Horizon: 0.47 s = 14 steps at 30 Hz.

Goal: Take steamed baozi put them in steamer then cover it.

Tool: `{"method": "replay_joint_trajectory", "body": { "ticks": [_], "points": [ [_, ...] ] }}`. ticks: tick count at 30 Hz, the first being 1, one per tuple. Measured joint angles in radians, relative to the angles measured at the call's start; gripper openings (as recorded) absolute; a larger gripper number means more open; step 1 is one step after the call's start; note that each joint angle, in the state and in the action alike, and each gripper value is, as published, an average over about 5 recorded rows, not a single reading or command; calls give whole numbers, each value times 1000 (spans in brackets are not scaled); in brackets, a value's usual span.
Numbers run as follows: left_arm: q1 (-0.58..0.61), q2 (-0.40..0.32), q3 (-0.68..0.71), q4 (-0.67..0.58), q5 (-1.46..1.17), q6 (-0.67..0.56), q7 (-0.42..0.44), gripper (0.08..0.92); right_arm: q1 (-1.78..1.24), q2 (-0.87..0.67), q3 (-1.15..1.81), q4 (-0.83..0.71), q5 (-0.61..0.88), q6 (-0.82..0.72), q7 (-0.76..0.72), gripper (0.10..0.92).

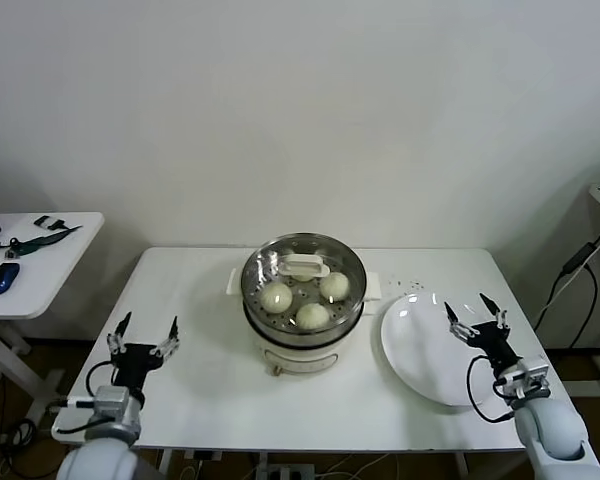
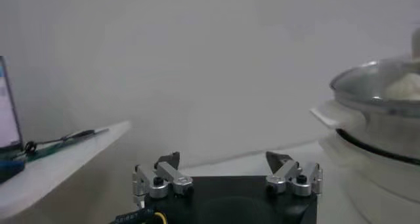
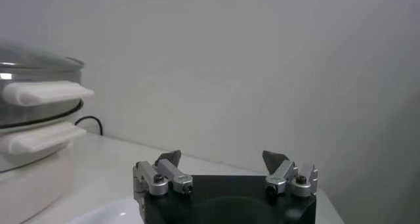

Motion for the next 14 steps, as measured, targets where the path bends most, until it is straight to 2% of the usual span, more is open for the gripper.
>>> {"method": "replay_joint_trajectory", "body": {
  "ticks": [14],
  "points": [
    [39, -37, -65, 25, -86, -135, 17, 823, -10, 5, -1, 11, 0, 7, 0, 823]
  ]
}}
